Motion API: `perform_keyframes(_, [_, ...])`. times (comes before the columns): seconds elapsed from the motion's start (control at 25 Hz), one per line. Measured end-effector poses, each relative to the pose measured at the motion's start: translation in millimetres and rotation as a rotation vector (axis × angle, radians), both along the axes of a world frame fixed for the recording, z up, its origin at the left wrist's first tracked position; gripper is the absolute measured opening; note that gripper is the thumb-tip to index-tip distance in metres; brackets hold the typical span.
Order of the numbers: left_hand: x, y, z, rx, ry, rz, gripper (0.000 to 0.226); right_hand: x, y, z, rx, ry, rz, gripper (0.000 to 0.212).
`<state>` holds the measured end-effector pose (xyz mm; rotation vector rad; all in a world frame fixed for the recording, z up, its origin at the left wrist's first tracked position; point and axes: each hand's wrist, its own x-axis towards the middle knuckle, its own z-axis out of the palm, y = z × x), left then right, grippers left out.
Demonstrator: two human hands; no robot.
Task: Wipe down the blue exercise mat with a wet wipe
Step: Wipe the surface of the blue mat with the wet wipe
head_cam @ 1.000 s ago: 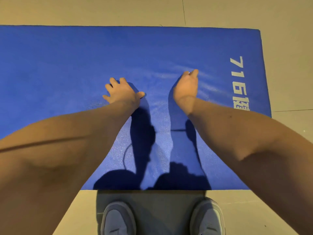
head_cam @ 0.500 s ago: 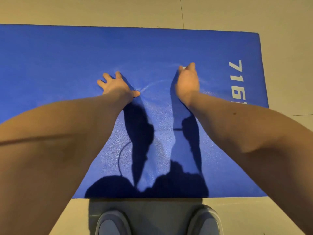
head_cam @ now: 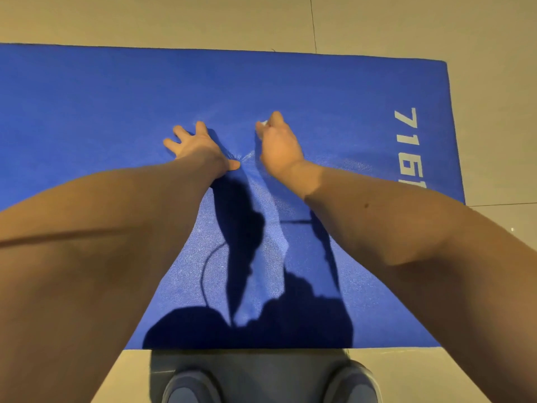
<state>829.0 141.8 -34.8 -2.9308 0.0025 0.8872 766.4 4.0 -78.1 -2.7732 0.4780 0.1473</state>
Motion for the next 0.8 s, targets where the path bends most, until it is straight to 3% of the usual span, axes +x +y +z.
perform_keyframes(0.24, [4.7, 0.8, -0.2, -0.002, 0.036, -0.018, 0.115, -0.2, -53.0, -4.4, -0.068, -0.04, -0.465, 0.023])
perform_keyframes(0.36, [13.9, -6.3, 7.7, -0.085, -0.005, -0.002, 0.109, 16.4, -16.3, 4.0, -0.021, -0.024, -0.363, 0.03])
perform_keyframes(0.44, [23.1, -15.1, 9.5, -0.162, -0.047, 0.023, 0.102, 26.2, 6.4, 3.9, 0.055, -0.028, -0.171, 0.019])
perform_keyframes(0.56, [29.4, -22.0, 4.7, -0.104, -0.038, 0.001, 0.101, 31.8, 4.7, 4.5, 0.067, -0.041, -0.031, 0.014])
perform_keyframes(0.68, [31.6, -22.5, 2.3, -0.068, -0.03, -0.003, 0.1, 33.6, -44.4, 0.0, -0.029, -0.073, -0.185, 0.03])
perform_keyframes(0.8, [32.3, -24.8, 4.5, -0.052, -0.034, -0.01, 0.1, 34.0, -88.1, -8.4, -0.012, -0.109, -0.378, 0.031])
